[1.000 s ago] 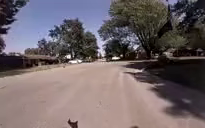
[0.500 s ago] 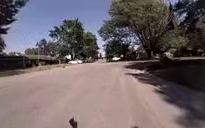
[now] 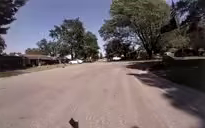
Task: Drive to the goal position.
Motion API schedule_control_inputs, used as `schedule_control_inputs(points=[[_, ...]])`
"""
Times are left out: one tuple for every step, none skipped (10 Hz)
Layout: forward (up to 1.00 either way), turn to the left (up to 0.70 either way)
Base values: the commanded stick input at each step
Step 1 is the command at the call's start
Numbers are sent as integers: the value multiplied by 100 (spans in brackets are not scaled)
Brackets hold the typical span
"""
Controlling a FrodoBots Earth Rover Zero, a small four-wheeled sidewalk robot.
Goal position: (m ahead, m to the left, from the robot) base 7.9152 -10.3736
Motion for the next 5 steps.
schedule_control_inputs(points=[[50,0],[50,0],[50,0],[50,0],[50,0]])
